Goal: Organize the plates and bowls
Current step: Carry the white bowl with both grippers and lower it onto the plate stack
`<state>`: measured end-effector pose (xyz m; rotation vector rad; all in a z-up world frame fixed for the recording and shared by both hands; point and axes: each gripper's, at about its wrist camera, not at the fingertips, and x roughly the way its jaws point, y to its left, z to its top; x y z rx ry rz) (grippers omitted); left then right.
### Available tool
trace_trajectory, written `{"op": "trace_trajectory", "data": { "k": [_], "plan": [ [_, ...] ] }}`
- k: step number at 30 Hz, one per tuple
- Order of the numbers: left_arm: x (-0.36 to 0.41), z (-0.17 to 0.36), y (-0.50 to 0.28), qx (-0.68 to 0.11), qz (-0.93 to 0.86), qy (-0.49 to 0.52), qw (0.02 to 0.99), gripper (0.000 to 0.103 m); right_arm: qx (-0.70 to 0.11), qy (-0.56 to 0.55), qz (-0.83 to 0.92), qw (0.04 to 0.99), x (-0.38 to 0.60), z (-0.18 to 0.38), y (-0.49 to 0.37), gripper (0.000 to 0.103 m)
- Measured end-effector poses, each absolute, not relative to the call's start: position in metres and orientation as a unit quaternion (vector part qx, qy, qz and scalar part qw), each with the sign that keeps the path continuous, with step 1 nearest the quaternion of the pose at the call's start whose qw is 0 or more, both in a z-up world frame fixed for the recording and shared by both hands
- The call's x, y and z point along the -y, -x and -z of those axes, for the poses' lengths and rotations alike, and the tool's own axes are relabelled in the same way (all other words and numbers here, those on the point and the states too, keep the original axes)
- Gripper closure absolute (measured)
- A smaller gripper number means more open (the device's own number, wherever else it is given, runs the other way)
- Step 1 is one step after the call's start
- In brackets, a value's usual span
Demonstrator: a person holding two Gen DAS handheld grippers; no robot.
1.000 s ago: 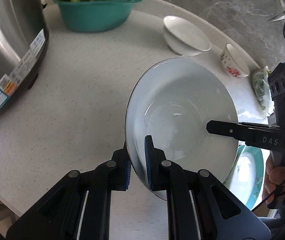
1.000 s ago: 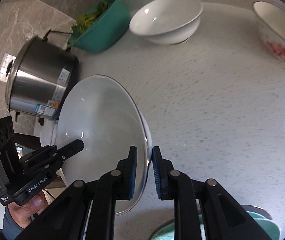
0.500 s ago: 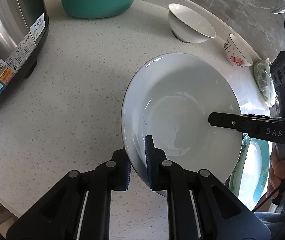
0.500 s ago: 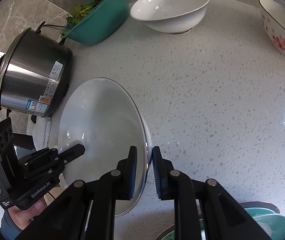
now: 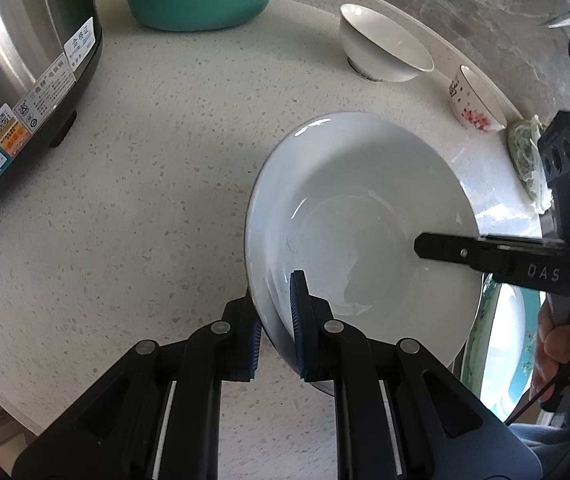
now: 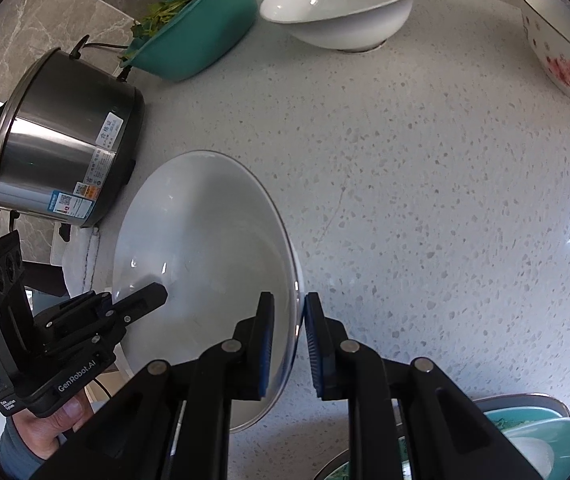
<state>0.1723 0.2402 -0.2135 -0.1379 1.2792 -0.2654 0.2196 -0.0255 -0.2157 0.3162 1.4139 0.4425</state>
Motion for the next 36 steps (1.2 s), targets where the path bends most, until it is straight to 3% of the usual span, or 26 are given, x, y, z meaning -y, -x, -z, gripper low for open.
{"op": "trace_trajectory", "data": {
  "k": [3,4,5,6,7,8,9,13,17,20,25,34,36],
  "plan": [
    [-0.241,0.213,-0.171,-0.593,0.121,0.067,0.793,0.088,-0.640,-0.153,-0.205,0.724,0.026,0.217,-0.217,0.081],
    [-0.243,0.211,-0.170,-0.592,0.118,0.066,0.794,0.081,-0.638,-0.155,-0.205,0.726,0.026,0.216,-0.217,0.080],
    [-0.244,0.208,-0.170,-0.590,0.116,0.064,0.796,0.066,-0.636,-0.159,-0.206,0.727,0.027,0.214,-0.216,0.075],
    [-0.245,0.202,-0.171,-0.585,0.115,0.060,0.801,0.056,-0.633,-0.161,-0.207,0.729,0.029,0.212,-0.215,0.062],
    [-0.246,0.194,-0.172,-0.578,0.114,0.055,0.806,0.036,-0.630,-0.161,-0.204,0.732,0.031,0.209,-0.215,0.055],
    [-0.247,0.185,-0.173,-0.572,0.115,0.051,0.811,0.029,-0.626,-0.162,-0.201,0.736,0.034,0.205,-0.214,0.045],
    [-0.247,0.177,-0.175,-0.566,0.119,0.048,0.815,0.028,-0.621,-0.163,-0.197,0.741,0.038,0.202,-0.213,0.040],
    [-0.238,0.145,-0.203,-0.536,0.152,0.042,0.829,0.002,-0.602,-0.186,-0.180,0.755,0.065,0.183,-0.221,0.032],
    [-0.208,0.133,-0.252,-0.515,0.172,0.010,0.840,0.000,-0.575,-0.213,-0.156,0.775,0.097,0.164,-0.263,0.031],
    [-0.186,0.131,-0.291,-0.501,0.177,-0.001,0.847,0.000,-0.559,-0.212,-0.152,0.787,0.110,0.150,-0.307,0.020],
    [-0.157,0.150,-0.352,-0.518,0.184,-0.004,0.835,0.000,-0.566,-0.217,-0.144,0.783,0.117,0.155,-0.365,0.020],
    [-0.137,0.195,-0.404,-0.561,0.155,0.000,0.813,0.002,-0.608,-0.183,-0.140,0.759,0.097,0.191,-0.409,0.031],
    [-0.135,0.199,-0.412,-0.561,0.148,-0.007,0.814,0.002,-0.613,-0.185,-0.139,0.756,0.095,0.198,-0.412,0.038]
  ]
}}
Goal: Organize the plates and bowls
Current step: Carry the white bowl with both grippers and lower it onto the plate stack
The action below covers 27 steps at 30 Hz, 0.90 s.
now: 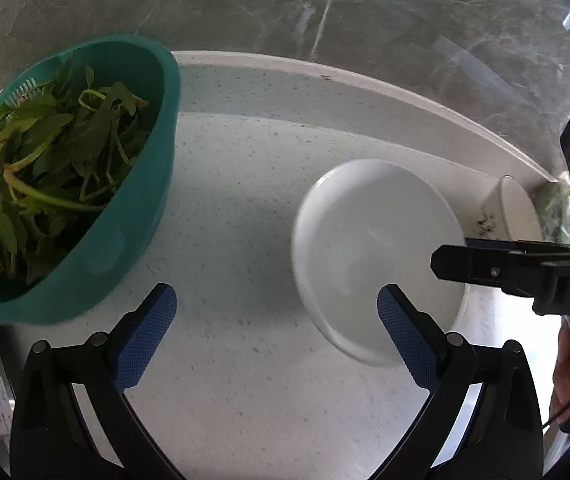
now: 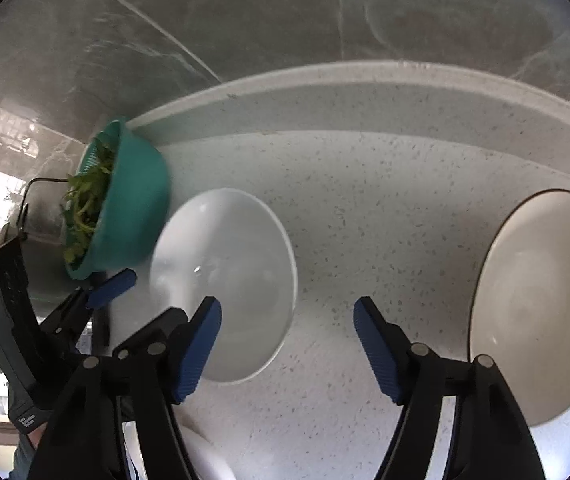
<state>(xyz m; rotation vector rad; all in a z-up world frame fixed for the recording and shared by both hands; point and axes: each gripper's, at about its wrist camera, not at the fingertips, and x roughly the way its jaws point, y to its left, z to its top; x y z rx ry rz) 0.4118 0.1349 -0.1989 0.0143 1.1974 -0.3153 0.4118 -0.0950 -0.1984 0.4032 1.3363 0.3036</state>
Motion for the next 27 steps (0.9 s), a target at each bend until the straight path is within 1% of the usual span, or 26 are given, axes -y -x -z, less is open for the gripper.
{"op": "trace_trajectory", "data": {
  "k": [1,3,4,5,6,7,8,10,13,14,15,17,19,27],
  "plan": [
    [-0.133,0.202,-0.416,-0.563,0.148,-0.008,0.813,0.003,-0.617,-0.183,-0.140,0.753,0.093,0.202,-0.415,0.039],
    [-0.129,0.205,-0.421,-0.564,0.152,-0.008,0.811,0.011,-0.620,-0.179,-0.140,0.751,0.089,0.204,-0.416,0.039],
    [-0.128,0.206,-0.421,-0.563,0.152,-0.011,0.812,0.019,-0.619,-0.172,-0.141,0.753,0.085,0.203,-0.417,0.039],
    [-0.128,0.207,-0.423,-0.563,0.153,-0.012,0.812,0.032,-0.619,-0.168,-0.142,0.754,0.083,0.204,-0.418,0.039],
    [-0.126,0.209,-0.424,-0.564,0.155,-0.012,0.811,0.038,-0.620,-0.167,-0.143,0.753,0.081,0.205,-0.420,0.039],
    [-0.126,0.212,-0.426,-0.567,0.155,-0.012,0.809,0.049,-0.621,-0.167,-0.144,0.752,0.083,0.206,-0.420,0.039],
    [-0.125,0.215,-0.428,-0.570,0.155,-0.012,0.807,0.056,-0.623,-0.165,-0.143,0.751,0.081,0.208,-0.422,0.039],
    [-0.123,0.220,-0.428,-0.572,0.158,-0.012,0.805,0.063,-0.625,-0.159,-0.139,0.752,0.080,0.208,-0.425,0.041],
    [-0.121,0.227,-0.429,-0.578,0.170,-0.008,0.798,0.067,-0.630,-0.145,-0.138,0.750,0.071,0.212,-0.431,0.054],
    [-0.119,0.229,-0.431,-0.579,0.176,-0.006,0.796,0.073,-0.631,-0.142,-0.139,0.750,0.072,0.213,-0.431,0.066],
    [-0.117,0.231,-0.431,-0.580,0.180,-0.007,0.794,0.075,-0.633,-0.136,-0.141,0.749,0.071,0.215,-0.431,0.081],
    [-0.116,0.237,-0.431,-0.579,0.185,-0.010,0.794,0.086,-0.636,-0.127,-0.140,0.749,0.064,0.218,-0.433,0.090],
    [-0.109,0.237,-0.433,-0.579,0.192,-0.014,0.793,0.091,-0.632,-0.123,-0.143,0.752,0.064,0.219,-0.432,0.091],
    [-0.108,0.241,-0.437,-0.581,0.207,-0.005,0.787,0.093,-0.626,-0.131,-0.147,0.754,0.074,0.219,-0.430,0.091]
  ]
}}
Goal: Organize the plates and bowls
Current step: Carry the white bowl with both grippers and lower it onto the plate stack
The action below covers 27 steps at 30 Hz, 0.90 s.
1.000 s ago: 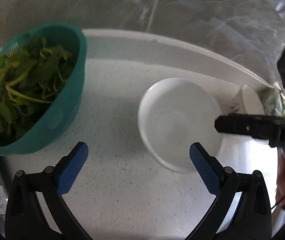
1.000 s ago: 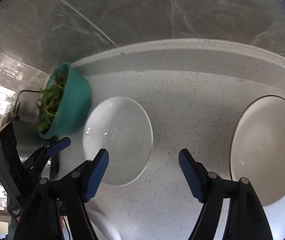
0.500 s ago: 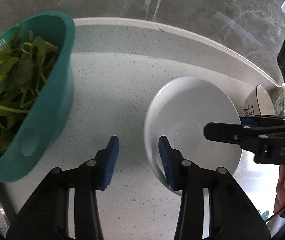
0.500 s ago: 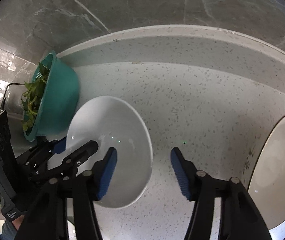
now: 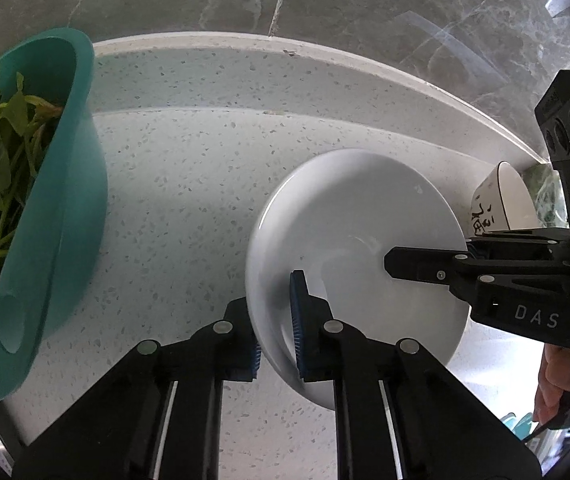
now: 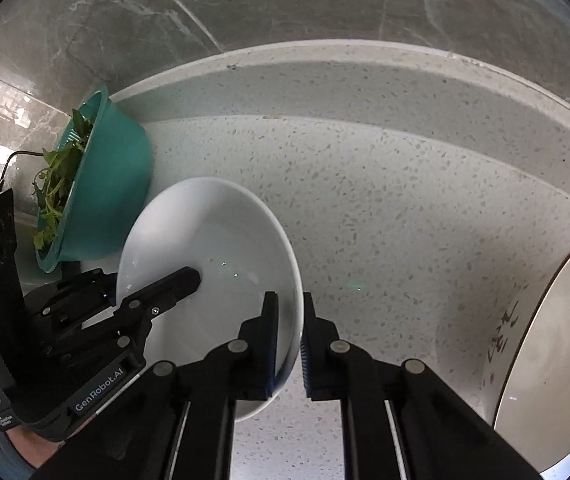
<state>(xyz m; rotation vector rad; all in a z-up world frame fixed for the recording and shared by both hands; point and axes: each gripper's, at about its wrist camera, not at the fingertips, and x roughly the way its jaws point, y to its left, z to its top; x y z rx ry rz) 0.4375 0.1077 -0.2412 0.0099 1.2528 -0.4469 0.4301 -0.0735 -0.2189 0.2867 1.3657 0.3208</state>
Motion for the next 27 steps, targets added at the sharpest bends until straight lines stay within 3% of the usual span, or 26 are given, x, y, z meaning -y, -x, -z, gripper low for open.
{"op": "trace_trajectory", "data": {
  "k": [13,27],
  "plan": [
    [-0.151,0.240,-0.433,-0.587,0.231,0.040,0.775,0.093,-0.624,-0.187,-0.172,0.739,0.096,0.219,-0.425,0.089],
    [-0.175,0.194,-0.398,-0.564,0.217,0.037,0.796,0.093,-0.609,-0.190,-0.210,0.741,0.086,0.180,-0.397,0.089]
  ]
}}
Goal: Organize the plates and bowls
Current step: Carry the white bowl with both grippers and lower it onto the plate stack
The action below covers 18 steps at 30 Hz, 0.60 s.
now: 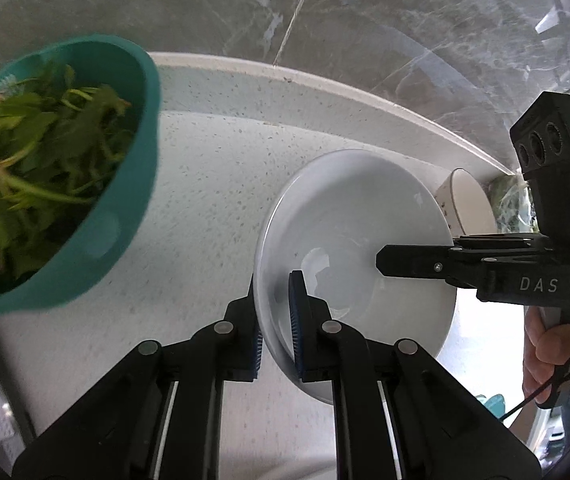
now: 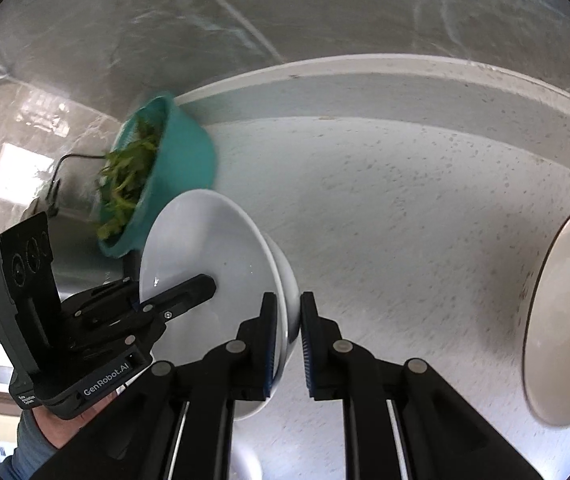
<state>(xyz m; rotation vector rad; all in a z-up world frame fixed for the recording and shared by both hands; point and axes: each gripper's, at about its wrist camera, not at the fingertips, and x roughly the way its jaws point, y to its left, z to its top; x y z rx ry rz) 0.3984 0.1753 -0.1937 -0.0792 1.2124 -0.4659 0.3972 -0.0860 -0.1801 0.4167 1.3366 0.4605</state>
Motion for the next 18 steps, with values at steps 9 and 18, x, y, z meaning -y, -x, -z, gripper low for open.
{"op": "trace_trajectory", "data": {
  "k": [9,18],
  "plan": [
    [-0.200,0.154,-0.337,-0.555,0.196,0.039,0.808,0.093,-0.602,-0.176,-0.256,0.735,0.063,0.146,-0.350,0.087],
    [-0.221,0.154,-0.240,-0.571,0.172,0.067,0.800,0.093,-0.615,-0.165,-0.293,0.713,0.035,0.144,-0.290,0.085]
  ]
}}
